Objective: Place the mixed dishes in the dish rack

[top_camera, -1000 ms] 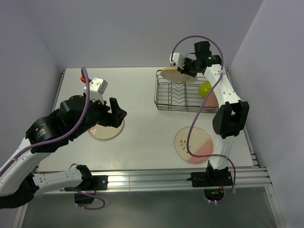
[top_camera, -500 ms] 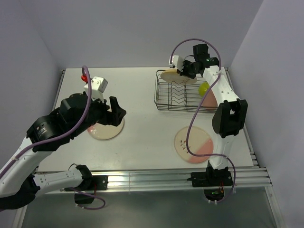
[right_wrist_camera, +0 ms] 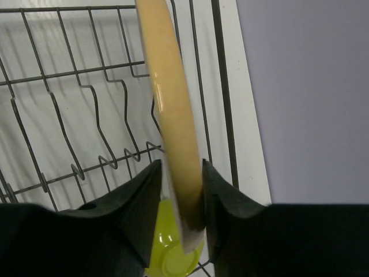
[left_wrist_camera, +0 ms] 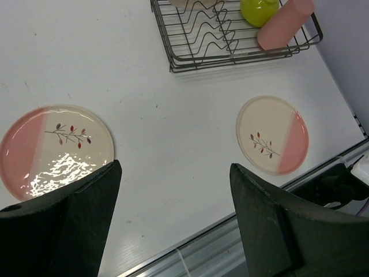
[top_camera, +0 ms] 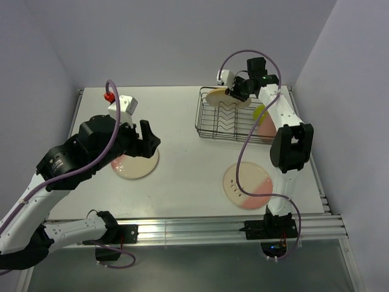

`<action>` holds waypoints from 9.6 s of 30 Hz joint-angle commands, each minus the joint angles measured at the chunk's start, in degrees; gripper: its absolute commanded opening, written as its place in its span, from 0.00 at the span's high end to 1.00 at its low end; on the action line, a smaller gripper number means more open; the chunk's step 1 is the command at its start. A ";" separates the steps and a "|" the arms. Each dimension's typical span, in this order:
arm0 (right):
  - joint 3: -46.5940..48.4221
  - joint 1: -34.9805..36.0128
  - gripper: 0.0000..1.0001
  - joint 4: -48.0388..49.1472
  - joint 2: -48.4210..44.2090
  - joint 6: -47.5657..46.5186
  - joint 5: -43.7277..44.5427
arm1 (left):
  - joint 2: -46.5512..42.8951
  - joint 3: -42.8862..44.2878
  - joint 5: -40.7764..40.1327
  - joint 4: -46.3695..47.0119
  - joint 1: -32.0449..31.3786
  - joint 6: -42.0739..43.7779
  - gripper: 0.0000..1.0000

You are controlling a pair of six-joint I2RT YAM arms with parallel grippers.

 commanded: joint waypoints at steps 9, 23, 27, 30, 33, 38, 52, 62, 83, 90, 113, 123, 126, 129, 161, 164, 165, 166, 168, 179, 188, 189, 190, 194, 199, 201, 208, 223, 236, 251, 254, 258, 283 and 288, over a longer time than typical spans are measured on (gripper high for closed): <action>3.10 -1.14 0.29 4.63 0.05 4.26 -4.57 | 1.26 0.40 3.48 2.69 2.63 2.00 0.18; -9.45 2.37 0.00 13.94 -19.95 24.38 -10.12 | 10.12 -2.67 15.60 5.59 3.42 1.75 0.18; -15.35 7.37 0.00 16.67 -27.62 34.91 -2.58 | 13.64 -4.78 13.78 3.22 4.64 -3.87 0.18; -12.65 16.85 0.00 13.61 -30.88 51.94 14.01 | 14.00 -6.71 8.16 -3.45 7.80 -9.23 0.18; -5.11 24.94 0.00 0.80 -29.05 75.30 25.12 | 9.62 -8.03 2.79 -6.28 11.06 -13.28 0.18; -9.28 34.08 0.00 -5.41 -24.12 104.44 17.39 | -4.44 -9.97 -3.37 -3.56 11.95 -17.15 0.19; -1.92 50.28 0.00 -3.27 2.03 131.61 32.34 | -18.17 -7.34 1.03 -7.23 11.95 -16.28 0.21; 16.89 49.14 0.36 -12.24 22.02 132.41 33.91 | -20.01 -1.97 2.17 -15.33 12.03 -15.22 0.21; 5.68 48.61 1.00 -11.55 24.23 131.88 35.24 | -18.79 -7.68 3.31 -16.91 12.03 -12.23 0.19; -17.70 47.38 1.00 -3.64 8.09 132.59 37.17 | -17.11 -16.45 9.98 -15.87 11.94 -13.02 0.18; -35.49 48.17 1.00 9.99 -13.22 125.72 26.99 | -4.01 -38.00 29.33 6.20 12.03 -14.95 0.23; -31.71 48.00 1.00 12.45 -5.76 131.62 19.42 | -4.02 -44.16 26.42 12.35 11.94 -14.08 0.22; -29.86 47.91 1.00 11.31 -2.94 131.01 19.51 | -2.88 -43.11 26.25 11.83 11.94 -15.22 0.24; -29.33 47.82 1.00 11.22 -1.53 130.13 20.12 | -0.86 -41.79 26.42 10.69 11.94 -14.70 0.24; -32.49 15.13 0.15 -11.28 -52.24 109.47 34.82 | 37.46 -21.22 5.16 6.90 5.71 -16.01 0.30; -33.89 13.28 0.15 -10.32 -52.59 109.91 32.96 | 40.36 -20.17 6.73 8.04 5.09 -15.75 0.30; -35.12 12.84 0.15 -9.71 -52.77 110.08 32.08 | 40.98 -20.16 7.00 8.40 4.92 -15.84 0.31; -35.57 11.97 0.15 -9.35 -53.38 110.17 31.55 | 42.11 -20.08 7.09 8.66 4.74 -15.84 0.31; -36.97 10.47 0.15 -8.56 -54.35 110.35 29.89 | 44.05 -19.81 6.13 8.66 4.48 -16.01 0.32; -40.14 6.16 0.15 -8.29 -59.80 108.68 27.60 | 50.65 -19.28 -1.96 9.37 0.35 -18.56 0.47; -42.25 4.67 0.15 -7.85 -63.49 109.56 26.45 | 56.01 -20.60 -2.05 11.21 -2.82 -18.74 1.00; -42.60 4.67 0.15 -7.85 -63.84 109.65 26.45 | 56.01 -20.69 -2.23 11.21 -2.82 -18.74 1.00; -42.78 4.58 0.15 -7.94 -64.02 109.65 26.28 | 55.75 -20.69 -2.58 11.47 -2.82 -18.74 1.00; -43.57 4.58 0.14 -8.38 -63.67 109.91 25.05 | 53.12 -17.98 -2.93 9.64 -2.82 -17.16 1.00; -44.71 4.67 0.04 -8.21 -60.60 111.05 19.78 | 45.74 -9.45 -1.44 5.33 -2.82 -12.42 1.00; -46.02 4.58 0.01 -6.72 -59.11 112.19 16.62 | 42.58 -7.08 0.31 4.28 -2.82 -9.96 1.00; -54.19 4.93 0.02 1.36 -60.67 116.06 8.26 | 37.91 -0.83 5.23 0.93 -1.86 -7.75 1.00; -73.96 34.44 0.11 29.82 -65.78 120.10 33.01 | 37.03 2.16 9.63 1.11 2.80 -8.28 1.00; -76.53 57.30 0.12 62.54 -42.24 123.80 55.81 | 40.28 8.31 12.63 0.40 3.16 -11.00 1.00; -69.85 66.27 0.20 66.31 -33.43 125.38 67.41 | 39.84 5.76 13.42 0.93 3.33 -10.83 1.00; -68.80 66.63 0.22 65.37 -33.78 125.73 66.88 | 39.75 5.41 13.42 1.02 3.42 -10.65 1.00; -68.26 67.68 0.22 63.95 -34.31 127.48 68.20 | 39.14 5.24 13.51 1.37 3.60 -10.91 1.00; -68.09 66.01 1.00 58.20 -31.40 126.08 71.71 | 37.03 4.27 16.75 0.84 5.17 -13.56 0.93; -68.09 65.92 1.00 48.94 -40.00 124.33 71.45 | 35.80 3.57 17.55 1.37 6.23 -14.34 0.34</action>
